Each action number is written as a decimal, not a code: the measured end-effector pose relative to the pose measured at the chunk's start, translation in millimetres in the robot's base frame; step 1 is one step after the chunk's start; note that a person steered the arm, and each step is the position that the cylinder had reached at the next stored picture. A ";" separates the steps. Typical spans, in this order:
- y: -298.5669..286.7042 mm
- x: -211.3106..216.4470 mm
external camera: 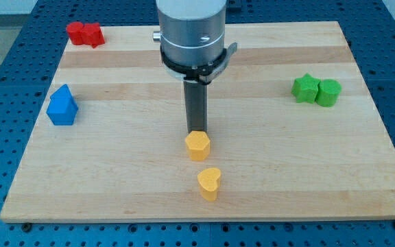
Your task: Push the yellow hexagon into the yellow heart
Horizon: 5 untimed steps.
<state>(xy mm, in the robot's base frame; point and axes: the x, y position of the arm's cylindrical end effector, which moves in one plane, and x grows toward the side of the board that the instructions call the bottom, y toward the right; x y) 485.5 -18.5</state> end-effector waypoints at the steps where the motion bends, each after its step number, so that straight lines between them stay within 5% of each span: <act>1: 0.0 13.7; 5: -13.3 30.3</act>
